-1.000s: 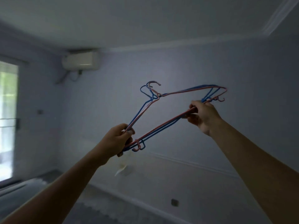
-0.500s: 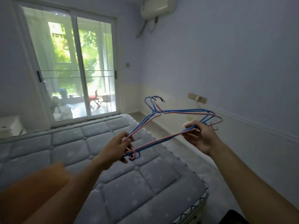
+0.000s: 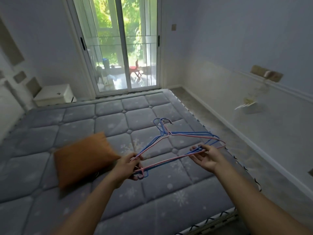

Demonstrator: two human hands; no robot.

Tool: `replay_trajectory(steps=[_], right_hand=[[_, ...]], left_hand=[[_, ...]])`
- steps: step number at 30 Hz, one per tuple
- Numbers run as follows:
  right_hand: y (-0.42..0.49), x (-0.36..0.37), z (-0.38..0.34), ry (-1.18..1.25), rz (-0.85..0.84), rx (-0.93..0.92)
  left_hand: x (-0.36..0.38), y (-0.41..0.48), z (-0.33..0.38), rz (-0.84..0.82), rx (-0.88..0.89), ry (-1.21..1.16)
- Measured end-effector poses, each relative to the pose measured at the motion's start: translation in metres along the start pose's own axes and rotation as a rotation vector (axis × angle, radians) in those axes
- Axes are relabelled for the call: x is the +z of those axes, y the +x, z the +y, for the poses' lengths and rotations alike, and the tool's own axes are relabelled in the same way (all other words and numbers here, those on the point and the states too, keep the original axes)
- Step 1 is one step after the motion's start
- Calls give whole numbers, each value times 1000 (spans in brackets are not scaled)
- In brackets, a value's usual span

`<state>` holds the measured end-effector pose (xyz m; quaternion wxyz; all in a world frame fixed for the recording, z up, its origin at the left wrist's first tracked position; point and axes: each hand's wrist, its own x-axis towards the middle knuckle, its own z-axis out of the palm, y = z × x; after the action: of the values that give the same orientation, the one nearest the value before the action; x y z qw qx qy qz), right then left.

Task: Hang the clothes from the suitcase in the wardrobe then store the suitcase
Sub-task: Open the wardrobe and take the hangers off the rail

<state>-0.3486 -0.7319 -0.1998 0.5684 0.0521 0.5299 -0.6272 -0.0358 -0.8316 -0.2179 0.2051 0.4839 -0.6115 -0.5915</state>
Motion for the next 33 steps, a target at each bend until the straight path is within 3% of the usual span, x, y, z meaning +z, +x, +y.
replay_trajectory(steps=[12,20,33], right_hand=[[252,46,32,-22,117,133],[436,62,94,20,168,209],[633,111,109,-52,183,131]], left_hand=[[-29,207,-96,106,-338,-60],[-55,344,-204,213,-526,-112],[-68,527,-285,374,-469,-221]])
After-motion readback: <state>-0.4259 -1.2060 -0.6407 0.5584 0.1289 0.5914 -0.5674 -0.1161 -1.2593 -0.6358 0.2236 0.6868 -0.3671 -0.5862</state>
